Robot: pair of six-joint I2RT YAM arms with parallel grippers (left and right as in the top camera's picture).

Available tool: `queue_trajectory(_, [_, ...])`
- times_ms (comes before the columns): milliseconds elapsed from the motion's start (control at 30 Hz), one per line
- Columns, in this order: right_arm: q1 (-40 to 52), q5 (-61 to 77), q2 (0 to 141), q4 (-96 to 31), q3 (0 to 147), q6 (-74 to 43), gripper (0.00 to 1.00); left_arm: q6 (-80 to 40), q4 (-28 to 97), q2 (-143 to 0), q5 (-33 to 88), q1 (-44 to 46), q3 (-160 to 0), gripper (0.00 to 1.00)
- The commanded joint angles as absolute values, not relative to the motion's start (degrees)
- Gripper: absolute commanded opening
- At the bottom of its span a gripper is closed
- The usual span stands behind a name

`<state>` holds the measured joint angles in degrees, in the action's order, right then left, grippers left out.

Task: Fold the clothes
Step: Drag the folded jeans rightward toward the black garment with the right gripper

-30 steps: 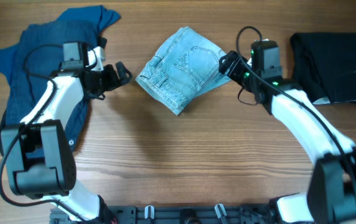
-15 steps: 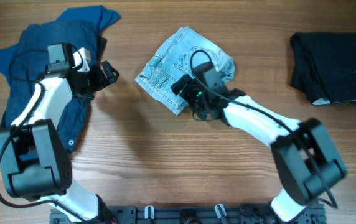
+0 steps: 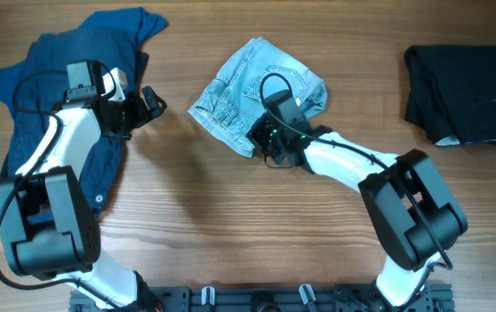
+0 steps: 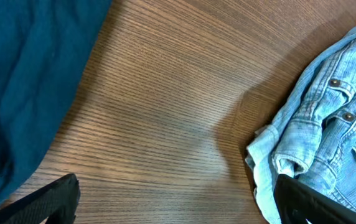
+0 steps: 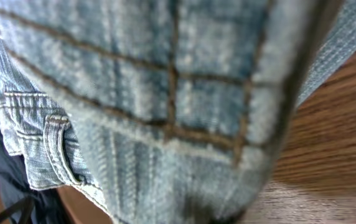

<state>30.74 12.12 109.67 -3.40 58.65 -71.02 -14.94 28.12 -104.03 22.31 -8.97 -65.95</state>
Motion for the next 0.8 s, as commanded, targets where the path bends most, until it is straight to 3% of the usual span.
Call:
queue_trajectory(0, [24.9,19.3,110.3,-6.3,58.4,-64.3,0.04,-15.4,28.3,-103.2,22.0,-9.2,-65.6,1.0])
queue_trajectory(167, [11.9,26.8,109.0,-13.5,58.5,-49.1,0.04,-15.4,28.2,-103.2,22.0,-9.2,-65.6,1.0])
queue_trajectory(367, [0.4,20.1,109.1,-13.0,58.6,-24.7,0.06,-15.4,28.1,-103.2,22.0,-9.2,-65.6,1.0])
queue_trajectory(500, [-3.5,19.5,109.1,-10.0,58.7,-13.2,0.13,-15.4,27.9,-103.2,22.0,-9.2,-65.6,1.0])
queue_trajectory(533, [-3.9,19.2,109.1,-10.3,58.9,-12.0,0.27,-15.4,27.9,-103.2,22.0,-9.2,-65.6,1.0])
queue_trajectory(567, [-4.1,19.3,108.9,-11.4,59.2,-11.6,0.58,-15.4,27.9,-103.2,22.0,-9.2,-65.6,1.0])
queue_trajectory(600, [-4.1,19.3,108.6,-13.3,59.8,-12.2,0.7,-15.4,27.9,-103.2,22.0,-9.2,-65.6,1.0])
queue_trajectory(667, [-4.1,19.3,107.3,-17.3,61.3,-13.6,0.8,-15.4,27.9,-103.2,22.0,-9.2,-65.6,1.0])
queue_trajectory(767, [-3.9,22.1,101.3,-29.3,67.1,-18.1,0.86,-15.4,27.9,-103.2,22.0,-9.2,-65.6,1.0])
